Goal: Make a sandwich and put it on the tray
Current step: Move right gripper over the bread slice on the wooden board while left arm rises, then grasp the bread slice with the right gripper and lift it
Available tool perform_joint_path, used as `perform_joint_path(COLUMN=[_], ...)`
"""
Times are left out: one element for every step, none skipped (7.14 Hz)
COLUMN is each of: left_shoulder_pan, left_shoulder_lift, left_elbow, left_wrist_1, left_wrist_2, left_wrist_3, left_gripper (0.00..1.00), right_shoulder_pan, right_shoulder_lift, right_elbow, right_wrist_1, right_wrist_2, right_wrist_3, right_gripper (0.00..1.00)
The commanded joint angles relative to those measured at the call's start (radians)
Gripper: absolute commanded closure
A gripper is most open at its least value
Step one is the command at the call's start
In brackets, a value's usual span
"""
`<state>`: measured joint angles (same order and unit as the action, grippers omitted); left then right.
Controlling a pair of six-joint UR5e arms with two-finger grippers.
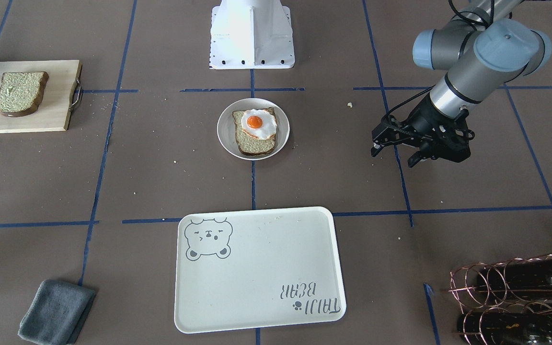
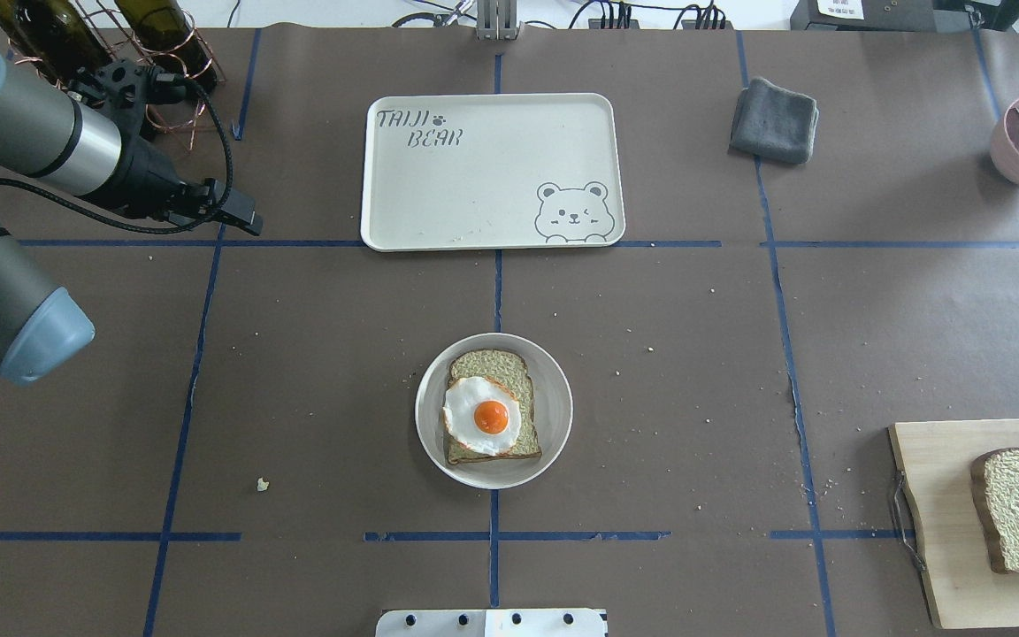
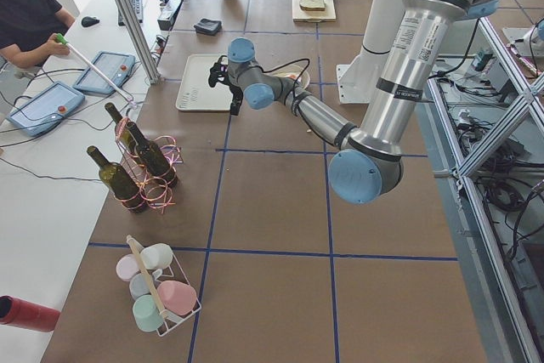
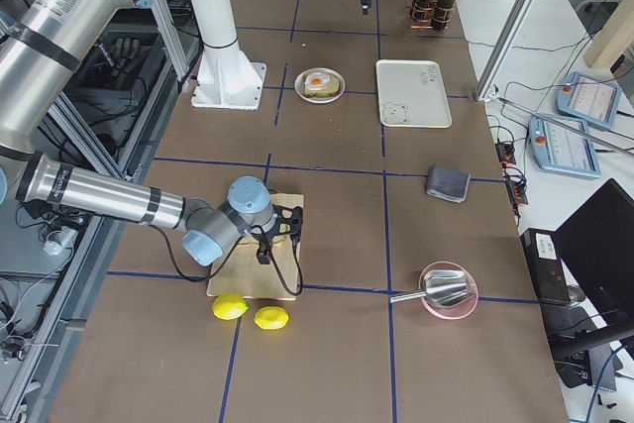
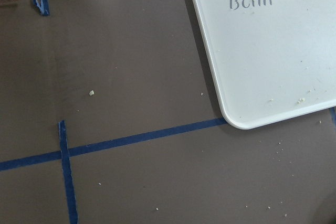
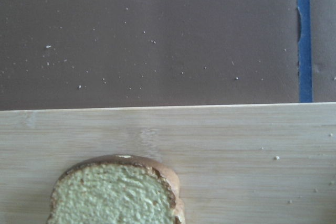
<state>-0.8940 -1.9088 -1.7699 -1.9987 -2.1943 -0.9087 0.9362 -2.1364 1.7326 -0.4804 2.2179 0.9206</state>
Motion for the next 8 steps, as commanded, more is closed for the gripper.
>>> perform_joint_path(left_shoulder_pan=[0.009, 0.009, 0.007, 0.007, 0.007, 0.007, 0.007, 0.007], left_shoulder_lift=[0.001, 0.001, 0.001, 0.001, 0.001, 0.001, -0.001, 0.001], left_elbow=[-0.006, -0.006, -0.006, -0.006, -0.006, -0.006, -0.006, -0.006], left_wrist_1=[-0.002, -0.002, -0.003, -0.003, -0.003, -0.003, -0.003, -0.003], left_wrist_2=[0.002, 0.002, 0.002, 0.002, 0.002, 0.002, 0.002, 0.002], left_wrist_3=[-0.009, -0.009, -0.009, -0.009, -0.007, -0.007, -0.007, -0.007], left_gripper=[0.00, 0.00, 0.00, 0.00, 0.00, 0.00, 0.00, 0.00], right_shoulder_pan=[-0.184, -0.220, -0.224, -0.226, -0.229, -0.234, -0.241, -0.247], right_shoulder_lift=[-0.002, -0.002, -0.016, -0.034, -0.057, -0.060, -0.060, -0.057], right_elbow=[-0.030, -0.028, -0.028, -0.028, -0.028, -0.030, -0.030, -0.030], right_wrist_1=[0.103, 0.103, 0.105, 0.126, 0.150, 0.152, 0.152, 0.152], right_wrist_2=[-0.114, -0.141, -0.141, -0.139, -0.138, -0.138, -0.139, -0.139], right_wrist_3=[0.163, 0.181, 0.179, 0.179, 0.179, 0.179, 0.179, 0.179], right_gripper=[0.02, 0.05, 0.07, 0.08, 0.08, 0.14, 0.28, 0.45])
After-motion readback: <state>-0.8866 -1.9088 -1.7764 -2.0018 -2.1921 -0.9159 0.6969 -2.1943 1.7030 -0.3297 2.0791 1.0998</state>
